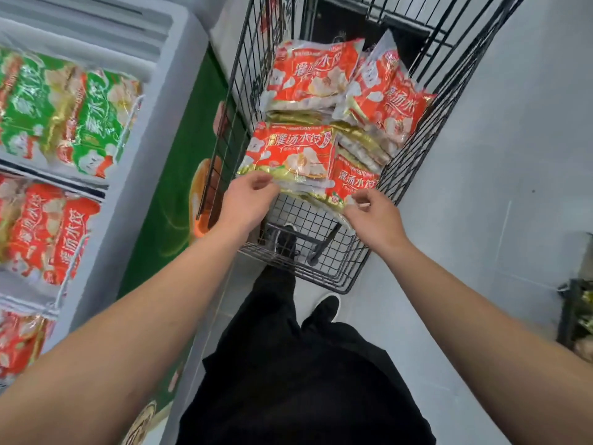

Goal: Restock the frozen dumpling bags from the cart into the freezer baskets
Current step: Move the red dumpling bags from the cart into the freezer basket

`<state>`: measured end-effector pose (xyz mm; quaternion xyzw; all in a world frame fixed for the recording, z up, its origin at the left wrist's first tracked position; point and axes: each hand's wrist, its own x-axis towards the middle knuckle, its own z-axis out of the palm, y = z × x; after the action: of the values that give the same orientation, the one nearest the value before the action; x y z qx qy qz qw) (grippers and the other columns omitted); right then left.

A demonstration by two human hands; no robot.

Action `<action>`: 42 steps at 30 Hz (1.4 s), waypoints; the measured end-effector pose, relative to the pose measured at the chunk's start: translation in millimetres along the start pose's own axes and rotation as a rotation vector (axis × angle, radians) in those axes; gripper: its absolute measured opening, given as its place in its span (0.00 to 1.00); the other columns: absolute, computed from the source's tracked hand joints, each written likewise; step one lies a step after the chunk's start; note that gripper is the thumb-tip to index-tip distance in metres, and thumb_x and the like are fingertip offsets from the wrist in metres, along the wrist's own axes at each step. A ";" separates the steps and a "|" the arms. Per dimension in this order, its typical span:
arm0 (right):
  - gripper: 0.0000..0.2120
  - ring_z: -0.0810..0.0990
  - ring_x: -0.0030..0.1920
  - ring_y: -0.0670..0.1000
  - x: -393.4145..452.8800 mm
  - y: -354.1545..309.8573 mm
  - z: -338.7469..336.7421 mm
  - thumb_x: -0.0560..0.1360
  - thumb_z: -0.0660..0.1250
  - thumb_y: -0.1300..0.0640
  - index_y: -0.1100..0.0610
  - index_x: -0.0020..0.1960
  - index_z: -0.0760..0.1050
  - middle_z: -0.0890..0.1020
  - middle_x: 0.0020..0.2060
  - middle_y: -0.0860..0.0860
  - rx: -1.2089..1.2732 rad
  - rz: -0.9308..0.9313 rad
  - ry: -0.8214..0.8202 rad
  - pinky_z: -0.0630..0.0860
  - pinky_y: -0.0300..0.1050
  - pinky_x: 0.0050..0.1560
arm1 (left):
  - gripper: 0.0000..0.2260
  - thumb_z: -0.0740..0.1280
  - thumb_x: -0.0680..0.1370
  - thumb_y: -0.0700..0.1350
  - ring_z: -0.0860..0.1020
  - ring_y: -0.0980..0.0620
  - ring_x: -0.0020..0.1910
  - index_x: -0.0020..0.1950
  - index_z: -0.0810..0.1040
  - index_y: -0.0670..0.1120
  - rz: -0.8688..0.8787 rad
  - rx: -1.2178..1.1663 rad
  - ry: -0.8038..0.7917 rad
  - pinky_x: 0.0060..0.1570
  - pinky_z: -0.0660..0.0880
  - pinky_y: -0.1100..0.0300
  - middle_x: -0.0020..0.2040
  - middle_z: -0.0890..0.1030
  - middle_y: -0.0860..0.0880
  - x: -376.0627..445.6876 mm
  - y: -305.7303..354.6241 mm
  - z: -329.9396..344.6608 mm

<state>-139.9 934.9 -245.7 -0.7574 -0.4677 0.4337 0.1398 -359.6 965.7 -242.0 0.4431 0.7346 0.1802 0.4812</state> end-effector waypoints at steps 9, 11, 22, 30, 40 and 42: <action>0.17 0.75 0.56 0.51 124.5 -26.5 49.0 0.78 0.66 0.53 0.57 0.65 0.74 0.78 0.60 0.51 -0.005 0.194 -0.064 0.70 0.43 0.54 | 0.17 0.69 0.78 0.49 0.77 0.52 0.61 0.66 0.79 0.48 -0.119 0.064 -0.081 0.66 0.72 0.54 0.61 0.81 0.51 136.3 1.4 2.6; 0.18 0.74 0.53 0.50 152.9 -26.5 63.0 0.78 0.66 0.53 0.57 0.65 0.74 0.78 0.60 0.51 -0.018 0.254 -0.065 0.67 0.42 0.51 | 0.17 0.70 0.77 0.48 0.78 0.53 0.59 0.65 0.79 0.48 -0.148 0.071 -0.095 0.64 0.73 0.54 0.59 0.81 0.52 162.1 -1.4 6.1; 0.03 0.82 0.49 0.56 213.2 -15.7 106.5 0.77 0.65 0.57 0.55 0.49 0.76 0.83 0.48 0.52 0.292 0.531 0.032 0.80 0.52 0.50 | 0.17 0.68 0.77 0.49 0.78 0.51 0.60 0.65 0.79 0.48 -0.222 0.141 -0.120 0.65 0.74 0.49 0.61 0.81 0.51 214.7 -28.0 19.8; 0.09 0.84 0.48 0.54 171.2 30.9 65.1 0.75 0.68 0.63 0.51 0.51 0.78 0.84 0.47 0.50 0.361 0.624 0.040 0.82 0.57 0.55 | 0.17 0.66 0.77 0.49 0.78 0.52 0.56 0.65 0.77 0.48 -0.256 0.202 -0.184 0.55 0.73 0.59 0.57 0.79 0.54 233.8 -28.6 37.0; 0.02 0.86 0.42 0.50 195.5 39.9 56.2 0.76 0.70 0.54 0.52 0.47 0.80 0.87 0.43 0.49 0.561 0.728 0.057 0.81 0.45 0.39 | 0.02 0.68 0.80 0.44 0.80 0.57 0.31 0.48 0.78 0.48 -0.637 -0.311 -0.369 0.34 0.76 0.61 0.31 0.83 0.55 236.1 -36.2 43.8; 0.04 0.85 0.40 0.49 193.2 40.8 54.2 0.77 0.67 0.59 0.54 0.45 0.80 0.86 0.42 0.50 0.556 0.704 0.073 0.80 0.42 0.36 | 0.02 0.67 0.81 0.43 0.82 0.54 0.38 0.50 0.79 0.48 -0.651 -0.371 -0.403 0.44 0.80 0.56 0.34 0.85 0.54 226.4 -36.0 38.2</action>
<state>-122.7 1063.3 -404.2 -0.8188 -0.0419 0.5372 0.1982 -376.3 1126.6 -408.7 0.1202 0.6826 0.0577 0.7185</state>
